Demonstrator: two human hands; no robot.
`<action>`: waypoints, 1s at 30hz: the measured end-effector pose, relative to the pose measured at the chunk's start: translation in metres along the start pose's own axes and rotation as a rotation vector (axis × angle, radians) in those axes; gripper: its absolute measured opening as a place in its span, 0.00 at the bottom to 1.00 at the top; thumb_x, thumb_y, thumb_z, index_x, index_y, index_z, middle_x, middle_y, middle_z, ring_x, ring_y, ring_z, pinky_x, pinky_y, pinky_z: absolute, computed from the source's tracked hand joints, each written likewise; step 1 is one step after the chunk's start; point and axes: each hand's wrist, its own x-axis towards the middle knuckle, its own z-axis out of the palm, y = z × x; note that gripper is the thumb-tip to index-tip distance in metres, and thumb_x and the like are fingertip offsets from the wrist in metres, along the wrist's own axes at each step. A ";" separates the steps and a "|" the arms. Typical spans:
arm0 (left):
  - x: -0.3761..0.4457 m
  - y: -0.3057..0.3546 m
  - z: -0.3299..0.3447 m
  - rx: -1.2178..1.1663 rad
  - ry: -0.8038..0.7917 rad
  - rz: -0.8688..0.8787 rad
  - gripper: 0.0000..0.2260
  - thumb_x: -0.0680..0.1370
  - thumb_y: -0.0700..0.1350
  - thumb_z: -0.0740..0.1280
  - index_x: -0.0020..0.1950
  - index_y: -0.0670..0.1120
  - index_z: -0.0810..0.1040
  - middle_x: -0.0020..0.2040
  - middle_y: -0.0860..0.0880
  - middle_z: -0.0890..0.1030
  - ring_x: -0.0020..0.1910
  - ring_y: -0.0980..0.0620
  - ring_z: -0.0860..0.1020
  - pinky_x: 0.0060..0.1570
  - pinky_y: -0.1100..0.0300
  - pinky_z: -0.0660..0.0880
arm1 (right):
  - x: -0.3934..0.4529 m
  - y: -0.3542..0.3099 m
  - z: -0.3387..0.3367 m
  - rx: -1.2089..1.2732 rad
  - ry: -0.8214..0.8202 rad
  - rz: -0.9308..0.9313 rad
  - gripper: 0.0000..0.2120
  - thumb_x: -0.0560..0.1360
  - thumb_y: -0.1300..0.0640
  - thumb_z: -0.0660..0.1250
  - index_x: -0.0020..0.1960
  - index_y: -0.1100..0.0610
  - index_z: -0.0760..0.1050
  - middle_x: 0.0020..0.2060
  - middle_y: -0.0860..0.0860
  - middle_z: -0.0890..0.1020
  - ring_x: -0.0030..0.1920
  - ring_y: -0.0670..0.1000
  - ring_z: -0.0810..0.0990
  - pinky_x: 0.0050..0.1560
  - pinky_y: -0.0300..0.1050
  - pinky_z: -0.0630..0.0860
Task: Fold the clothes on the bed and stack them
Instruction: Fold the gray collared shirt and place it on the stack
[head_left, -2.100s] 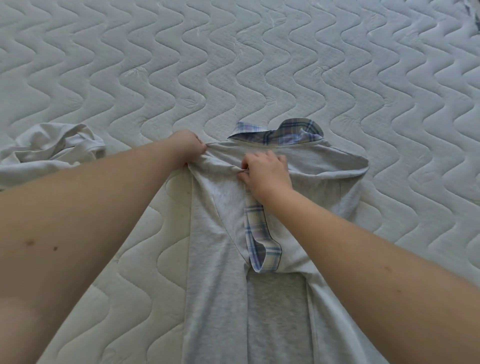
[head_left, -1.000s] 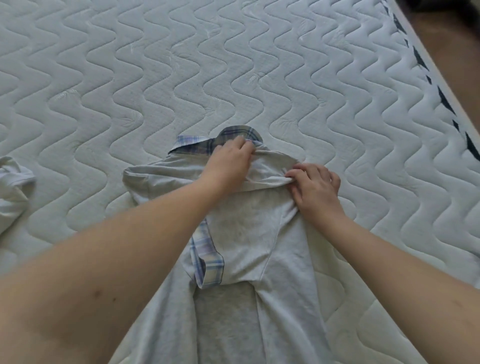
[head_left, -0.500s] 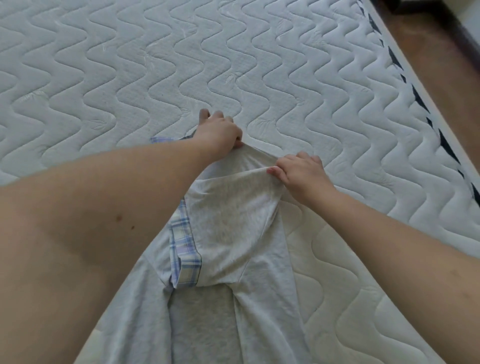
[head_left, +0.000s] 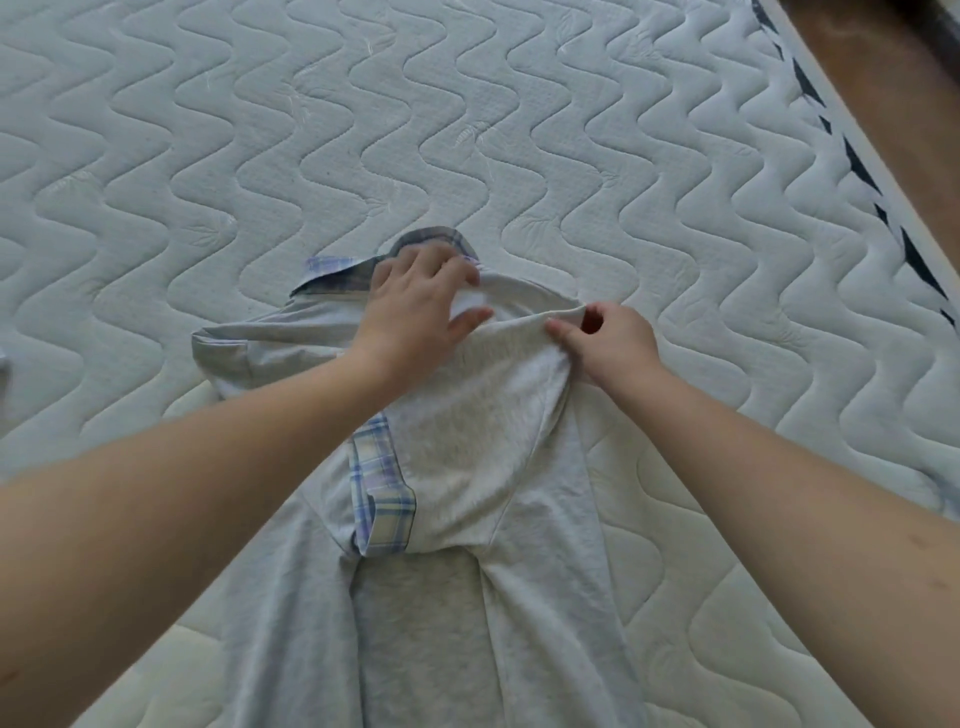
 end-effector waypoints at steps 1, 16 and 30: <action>-0.006 -0.005 0.001 0.038 -0.113 -0.050 0.21 0.77 0.62 0.64 0.63 0.51 0.74 0.61 0.51 0.75 0.63 0.47 0.71 0.60 0.52 0.58 | 0.002 -0.003 -0.001 -0.007 0.005 -0.001 0.14 0.72 0.45 0.73 0.48 0.55 0.79 0.41 0.48 0.81 0.46 0.51 0.80 0.44 0.42 0.70; -0.044 -0.012 -0.013 -0.162 0.097 -0.058 0.09 0.80 0.46 0.66 0.48 0.41 0.80 0.45 0.45 0.79 0.48 0.44 0.74 0.47 0.58 0.63 | -0.028 0.008 0.003 0.070 -0.072 -0.009 0.12 0.80 0.56 0.64 0.61 0.59 0.77 0.52 0.55 0.82 0.54 0.55 0.80 0.60 0.51 0.74; -0.058 -0.045 -0.028 -0.109 -0.454 -0.298 0.15 0.77 0.58 0.68 0.37 0.51 0.71 0.37 0.51 0.75 0.37 0.52 0.74 0.32 0.57 0.64 | -0.017 -0.008 0.027 -0.098 0.132 0.269 0.18 0.73 0.35 0.66 0.44 0.50 0.72 0.44 0.47 0.79 0.51 0.55 0.78 0.57 0.52 0.68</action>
